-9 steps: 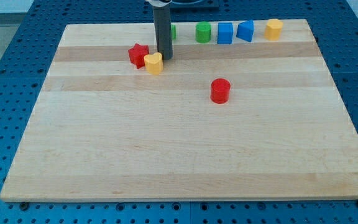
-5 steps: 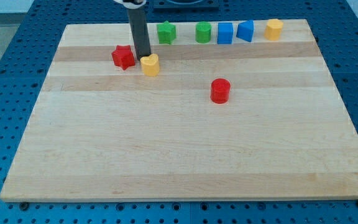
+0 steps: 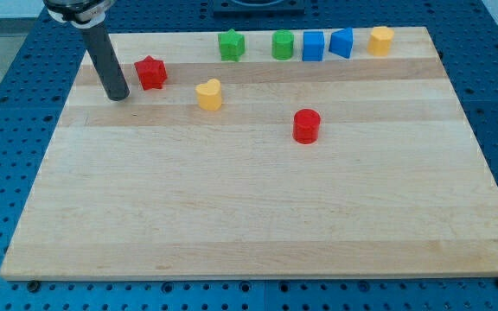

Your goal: Move the red star to the left of the green star

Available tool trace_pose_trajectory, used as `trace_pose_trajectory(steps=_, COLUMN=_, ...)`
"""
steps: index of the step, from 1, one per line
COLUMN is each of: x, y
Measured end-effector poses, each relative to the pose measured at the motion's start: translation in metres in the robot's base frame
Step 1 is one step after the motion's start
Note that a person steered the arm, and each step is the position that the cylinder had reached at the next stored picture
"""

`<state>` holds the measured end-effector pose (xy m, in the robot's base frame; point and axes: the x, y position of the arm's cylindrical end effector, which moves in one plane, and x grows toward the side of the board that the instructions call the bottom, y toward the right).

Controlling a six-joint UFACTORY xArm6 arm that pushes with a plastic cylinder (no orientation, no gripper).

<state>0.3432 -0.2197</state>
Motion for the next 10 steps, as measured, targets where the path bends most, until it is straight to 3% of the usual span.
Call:
trace_pose_trajectory(steps=2, x=0.000, y=0.042)
trace_pose_trajectory(steps=6, x=-0.061, y=0.055)
trace_pose_trajectory(steps=10, x=-0.072, y=0.055)
